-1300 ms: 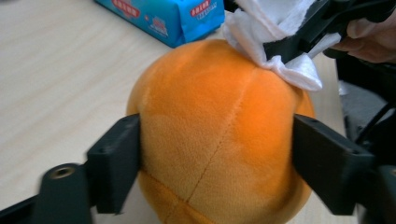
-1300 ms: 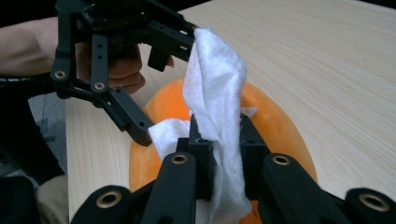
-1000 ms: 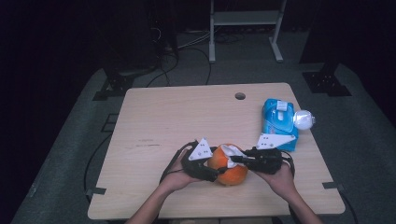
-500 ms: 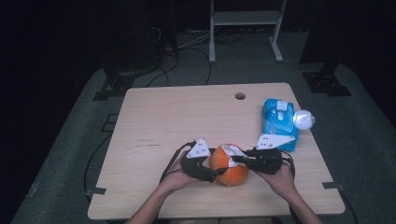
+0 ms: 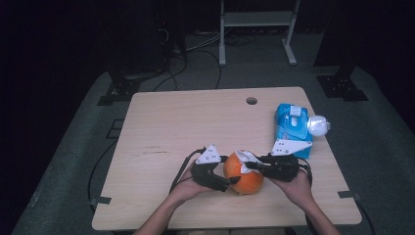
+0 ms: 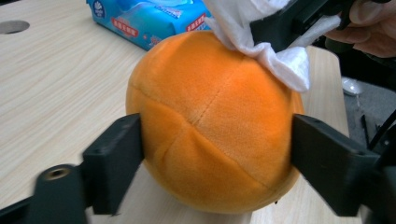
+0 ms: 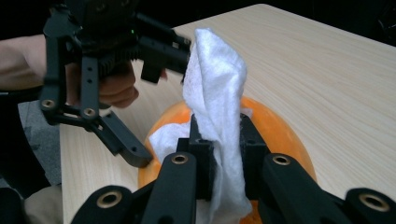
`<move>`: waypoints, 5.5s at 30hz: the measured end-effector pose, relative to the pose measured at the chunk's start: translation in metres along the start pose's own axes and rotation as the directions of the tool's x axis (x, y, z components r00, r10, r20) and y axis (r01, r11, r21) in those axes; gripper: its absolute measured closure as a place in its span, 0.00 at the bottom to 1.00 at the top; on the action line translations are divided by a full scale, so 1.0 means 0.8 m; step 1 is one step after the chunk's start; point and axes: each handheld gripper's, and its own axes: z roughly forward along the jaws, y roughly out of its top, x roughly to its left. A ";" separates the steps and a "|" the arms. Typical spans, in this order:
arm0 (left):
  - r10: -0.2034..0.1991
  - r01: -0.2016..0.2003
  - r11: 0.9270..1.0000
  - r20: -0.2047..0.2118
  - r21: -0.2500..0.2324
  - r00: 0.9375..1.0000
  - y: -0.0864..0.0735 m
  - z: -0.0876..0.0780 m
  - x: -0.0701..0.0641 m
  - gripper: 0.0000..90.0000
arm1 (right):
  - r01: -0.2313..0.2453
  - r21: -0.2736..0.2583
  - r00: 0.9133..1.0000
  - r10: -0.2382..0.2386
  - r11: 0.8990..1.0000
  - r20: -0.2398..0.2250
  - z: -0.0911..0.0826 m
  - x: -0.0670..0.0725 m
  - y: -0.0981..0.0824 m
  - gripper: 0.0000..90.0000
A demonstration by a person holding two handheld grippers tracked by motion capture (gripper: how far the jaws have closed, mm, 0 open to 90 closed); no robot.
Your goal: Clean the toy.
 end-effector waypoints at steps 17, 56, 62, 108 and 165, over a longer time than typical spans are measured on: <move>0.025 -0.026 0.999 0.039 0.035 0.999 -0.002 -0.003 0.003 0.20 | -0.031 0.002 0.999 0.031 1.000 -0.006 -0.001 -0.008 -0.005 0.88; -0.081 0.080 0.997 0.080 0.014 0.994 0.010 -0.003 -0.004 0.11 | 0.010 0.026 0.998 -0.008 1.000 -0.060 0.001 0.006 0.003 0.88; 0.032 -0.033 0.999 0.028 0.011 0.999 0.010 0.001 -0.021 0.30 | 0.036 0.023 0.996 -0.034 0.999 -0.079 0.012 0.021 0.010 0.88; 0.119 -0.119 0.993 0.043 -0.005 0.992 -0.009 -0.011 0.004 0.28 | -0.014 0.044 0.999 0.012 0.999 0.035 -0.001 -0.015 -0.012 0.88; 0.107 -0.111 0.992 0.065 0.062 0.992 0.004 -0.012 0.008 0.13 | -0.014 0.026 0.998 0.015 1.000 -0.060 0.027 0.019 -0.005 0.88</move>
